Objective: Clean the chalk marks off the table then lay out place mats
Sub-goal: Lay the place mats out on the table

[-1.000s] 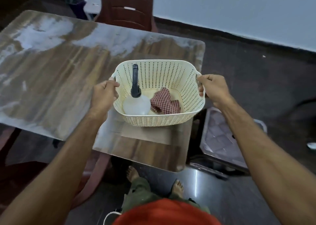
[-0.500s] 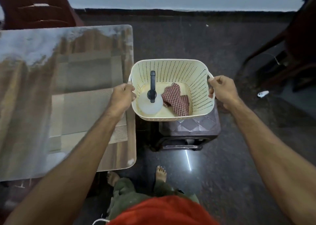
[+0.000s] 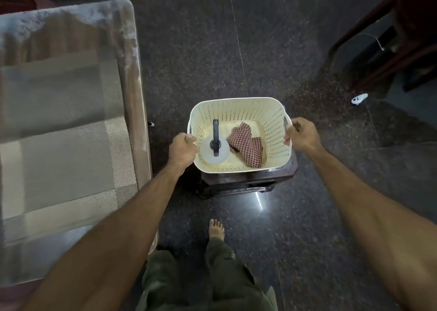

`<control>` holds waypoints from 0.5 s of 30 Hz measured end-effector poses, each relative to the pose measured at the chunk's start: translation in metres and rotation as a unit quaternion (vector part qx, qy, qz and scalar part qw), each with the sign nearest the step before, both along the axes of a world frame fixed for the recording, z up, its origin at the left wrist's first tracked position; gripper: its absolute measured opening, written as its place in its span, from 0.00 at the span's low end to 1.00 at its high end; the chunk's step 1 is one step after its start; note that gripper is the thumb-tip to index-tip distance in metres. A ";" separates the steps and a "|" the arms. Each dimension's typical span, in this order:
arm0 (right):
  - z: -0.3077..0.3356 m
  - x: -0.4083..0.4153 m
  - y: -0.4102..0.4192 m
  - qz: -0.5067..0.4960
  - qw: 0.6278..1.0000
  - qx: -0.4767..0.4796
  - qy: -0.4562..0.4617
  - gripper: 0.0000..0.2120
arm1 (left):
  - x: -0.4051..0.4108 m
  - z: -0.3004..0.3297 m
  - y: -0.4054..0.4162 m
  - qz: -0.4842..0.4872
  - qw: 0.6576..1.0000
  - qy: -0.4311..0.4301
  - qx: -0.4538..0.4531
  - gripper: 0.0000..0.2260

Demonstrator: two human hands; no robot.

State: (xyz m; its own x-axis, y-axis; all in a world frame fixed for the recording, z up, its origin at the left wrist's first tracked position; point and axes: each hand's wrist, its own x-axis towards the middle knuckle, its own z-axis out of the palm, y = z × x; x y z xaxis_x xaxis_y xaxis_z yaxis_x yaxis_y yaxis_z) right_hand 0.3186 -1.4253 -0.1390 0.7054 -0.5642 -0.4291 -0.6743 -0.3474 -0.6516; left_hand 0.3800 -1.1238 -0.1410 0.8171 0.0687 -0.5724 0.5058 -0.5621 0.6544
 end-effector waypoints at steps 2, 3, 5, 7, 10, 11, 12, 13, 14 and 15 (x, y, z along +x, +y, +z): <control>-0.011 0.002 -0.001 -0.002 1.000 0.001 0.007 0.09 | 0.002 -0.010 0.000 0.000 1.000 -0.001 0.012 0.11; -0.015 0.002 -0.001 -0.001 1.000 -0.001 0.009 0.08 | 0.002 -0.014 0.000 -0.002 1.000 -0.002 0.016 0.11; -0.023 0.003 -0.002 -0.001 1.000 -0.003 0.007 0.06 | 0.004 -0.020 -0.001 -0.008 1.000 -0.001 0.022 0.11; -0.029 0.002 -0.002 0.004 1.000 -0.007 0.005 0.05 | 0.005 -0.024 -0.001 -0.013 1.000 0.001 0.024 0.11; -0.034 0.004 -0.003 0.003 1.000 -0.010 0.002 0.06 | 0.005 -0.026 -0.001 -0.016 1.000 0.001 0.027 0.10; -0.035 0.005 -0.003 0.004 1.000 -0.015 0.001 0.06 | 0.005 -0.026 -0.001 -0.017 0.999 0.001 0.027 0.10; -0.035 0.005 -0.003 0.007 1.000 -0.023 0.003 0.06 | 0.006 -0.026 -0.001 -0.018 0.999 0.001 0.028 0.10; -0.035 0.005 -0.002 0.012 0.999 -0.030 0.005 0.07 | 0.006 -0.026 -0.001 -0.020 0.999 0.003 0.027 0.10; -0.035 0.005 -0.002 0.017 0.999 -0.034 0.009 0.08 | 0.007 -0.026 0.000 -0.020 0.999 0.003 0.026 0.10; -0.033 0.005 -0.001 0.026 0.999 -0.039 0.016 0.09 | 0.008 -0.024 0.001 -0.020 0.999 0.004 0.024 0.10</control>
